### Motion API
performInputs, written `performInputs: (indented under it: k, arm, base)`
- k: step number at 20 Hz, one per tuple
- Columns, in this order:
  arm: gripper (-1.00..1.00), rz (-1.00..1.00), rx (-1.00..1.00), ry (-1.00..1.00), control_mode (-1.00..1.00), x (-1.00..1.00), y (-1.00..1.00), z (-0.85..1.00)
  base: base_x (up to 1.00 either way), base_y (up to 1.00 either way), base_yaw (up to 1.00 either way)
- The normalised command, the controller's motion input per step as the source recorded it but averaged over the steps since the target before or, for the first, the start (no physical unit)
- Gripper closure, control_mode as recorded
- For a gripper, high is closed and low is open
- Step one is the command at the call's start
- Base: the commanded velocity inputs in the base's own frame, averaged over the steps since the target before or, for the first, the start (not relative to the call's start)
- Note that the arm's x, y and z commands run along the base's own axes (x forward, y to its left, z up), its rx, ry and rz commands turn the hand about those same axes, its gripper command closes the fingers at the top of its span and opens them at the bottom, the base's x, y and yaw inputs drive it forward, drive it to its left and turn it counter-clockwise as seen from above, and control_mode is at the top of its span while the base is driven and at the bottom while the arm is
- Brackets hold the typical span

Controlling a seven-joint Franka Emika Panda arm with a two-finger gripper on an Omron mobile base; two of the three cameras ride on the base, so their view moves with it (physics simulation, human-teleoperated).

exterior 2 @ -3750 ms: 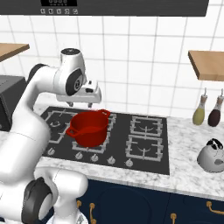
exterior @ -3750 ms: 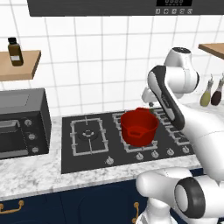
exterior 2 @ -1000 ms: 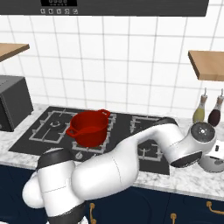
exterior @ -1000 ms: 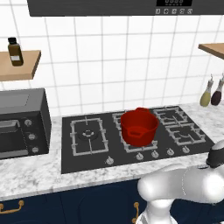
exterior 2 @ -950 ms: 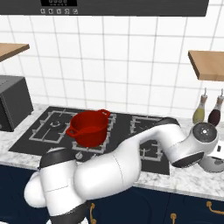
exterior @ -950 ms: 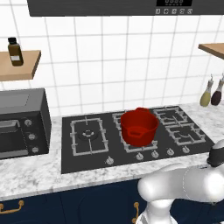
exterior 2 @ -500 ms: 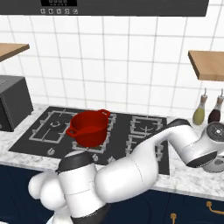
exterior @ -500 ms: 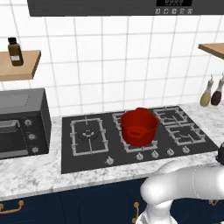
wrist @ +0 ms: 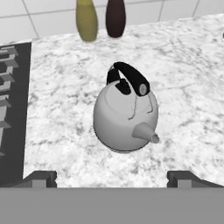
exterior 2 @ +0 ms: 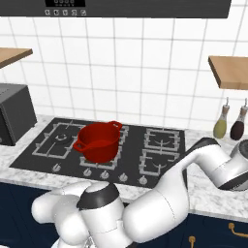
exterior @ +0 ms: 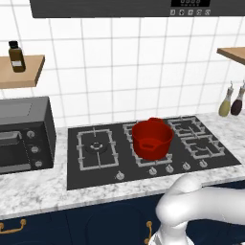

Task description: Pick the kettle from the counter and place it on a stove burner. Then turn the burner on.

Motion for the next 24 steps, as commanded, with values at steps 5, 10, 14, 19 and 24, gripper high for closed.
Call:
performInputs:
  k: [5,10,14,19,24]
  arm:
    - [-1.0,0.09,0.0,0.01,-1.0,0.15,0.0,-0.14]
    - [-1.0,0.08,0.0,0.0,-1.0,0.05,-0.01,-0.2]
    - [-1.0,0.05,0.0,0.0,-1.0,0.14,-0.09,-0.01]
    - [-1.0,0.04,0.0,0.0,-1.0,0.17,-0.15,-0.03]
    - [-1.0,0.0,0.0,0.0,-1.0,0.1,-0.22,-0.07]
  base:
    - [0.0,0.0,0.0]
    - [0.0,0.0,0.0]
    - [0.0,0.0,0.0]
    - [0.0,0.0,0.0]
    - [0.0,0.0,0.0]
